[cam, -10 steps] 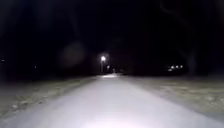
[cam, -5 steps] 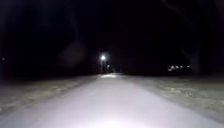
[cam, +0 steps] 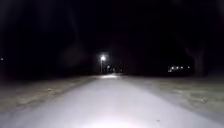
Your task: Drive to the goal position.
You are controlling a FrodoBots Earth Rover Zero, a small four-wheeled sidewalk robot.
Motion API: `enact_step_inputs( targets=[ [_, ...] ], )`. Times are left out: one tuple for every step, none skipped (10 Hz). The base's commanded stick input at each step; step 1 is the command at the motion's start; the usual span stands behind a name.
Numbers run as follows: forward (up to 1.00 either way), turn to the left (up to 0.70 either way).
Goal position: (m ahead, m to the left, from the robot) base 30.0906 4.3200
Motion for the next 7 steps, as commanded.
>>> enact_step_inputs(
  targets=[
    [0.7,0.11],
    [0.7,0.14],
    [0.7,0.14],
    [0.7,0.14],
    [0.7,0.06],
    [0.7,0.0],
    [0.7,0.0]
  ],
)
